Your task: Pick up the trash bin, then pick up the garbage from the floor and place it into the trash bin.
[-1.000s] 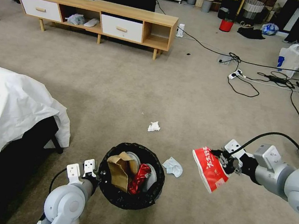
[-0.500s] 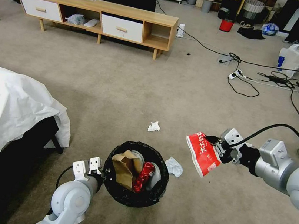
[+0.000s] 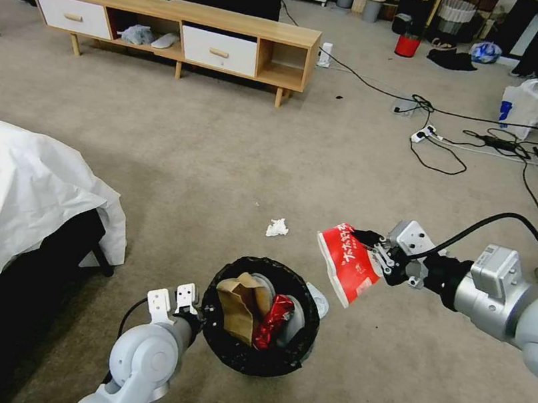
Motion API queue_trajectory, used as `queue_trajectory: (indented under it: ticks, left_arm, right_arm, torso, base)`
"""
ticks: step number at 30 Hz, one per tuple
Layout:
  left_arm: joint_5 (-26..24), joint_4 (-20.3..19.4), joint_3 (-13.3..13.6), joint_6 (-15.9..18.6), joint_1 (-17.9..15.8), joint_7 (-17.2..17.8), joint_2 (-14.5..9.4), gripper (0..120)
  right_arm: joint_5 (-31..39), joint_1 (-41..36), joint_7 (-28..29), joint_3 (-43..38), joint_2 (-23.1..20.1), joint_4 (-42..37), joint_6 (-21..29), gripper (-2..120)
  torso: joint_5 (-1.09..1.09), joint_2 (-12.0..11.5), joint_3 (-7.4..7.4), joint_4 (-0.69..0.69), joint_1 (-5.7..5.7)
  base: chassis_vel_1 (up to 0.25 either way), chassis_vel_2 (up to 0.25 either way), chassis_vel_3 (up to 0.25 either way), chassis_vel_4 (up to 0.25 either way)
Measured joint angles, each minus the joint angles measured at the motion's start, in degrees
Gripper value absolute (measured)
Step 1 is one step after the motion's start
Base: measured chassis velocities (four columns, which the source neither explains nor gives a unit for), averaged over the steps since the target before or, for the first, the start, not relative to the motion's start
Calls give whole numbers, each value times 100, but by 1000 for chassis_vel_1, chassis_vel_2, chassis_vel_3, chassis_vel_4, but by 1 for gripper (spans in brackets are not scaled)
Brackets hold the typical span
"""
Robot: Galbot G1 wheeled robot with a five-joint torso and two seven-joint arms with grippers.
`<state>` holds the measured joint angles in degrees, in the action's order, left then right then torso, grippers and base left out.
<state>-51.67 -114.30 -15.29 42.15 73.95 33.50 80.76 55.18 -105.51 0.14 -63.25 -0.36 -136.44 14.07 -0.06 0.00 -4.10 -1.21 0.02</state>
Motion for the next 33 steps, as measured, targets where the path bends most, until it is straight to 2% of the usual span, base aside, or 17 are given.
queue_trajectory:
  ticks: [2, 3, 4, 5, 7, 8, 21, 33]
  left_arm:
    - [-204, -3, 72, 4, -39, 241, 50, 1]
    - [-204, -3, 72, 4, -39, 241, 50, 1]
    - [-454, -9, 165, 5, -100, 536, 128, 1]
    - [-454, -9, 165, 5, -100, 536, 128, 1]
    - [-700, 33, 272, 5, -205, 896, 272, 1]
    - [-741, 41, 296, 5, -218, 949, 299, 1]
    - [-1152, 69, 504, 4, -334, 1413, 513, 1]
    - [-1340, -101, 586, 2, -312, 1528, 514, 1]
  right_arm:
    - [-127, -58, -58, 0, -33, 5, -151, 0]
    - [-127, -58, -58, 0, -33, 5, -151, 0]
    - [-269, -141, -128, -4, -71, 26, -301, 0]
    - [-269, -141, -128, -4, -71, 26, -301, 0]
    - [-507, -272, -256, -11, -93, 52, -520, 0]
    - [-559, -294, -290, -11, -93, 58, -559, 0]
    - [-1123, -646, -575, -17, -86, 173, -962, 0]
    - [-1466, -766, -716, -9, -43, 298, -1181, 0]
  torso:
    - [0, 0, 0, 0, 0]
    - [0, 0, 0, 0, 0]
    - [0, 0, 0, 0, 0]
    - [0, 0, 0, 0, 0]
    - [0, 0, 0, 0, 0]
    - [1, 0, 0, 0, 0]
    - [1, 0, 0, 0, 0]
    - [0, 0, 0, 0, 0]
  base:
    - [0, 0, 0, 0]
    - [0, 0, 0, 0]
    - [0, 0, 0, 0]
    - [0, 0, 0, 0]
    - [0, 0, 0, 0]
    - [0, 0, 0, 0]
    - [0, 0, 0, 0]
    - [0, 0, 0, 0]
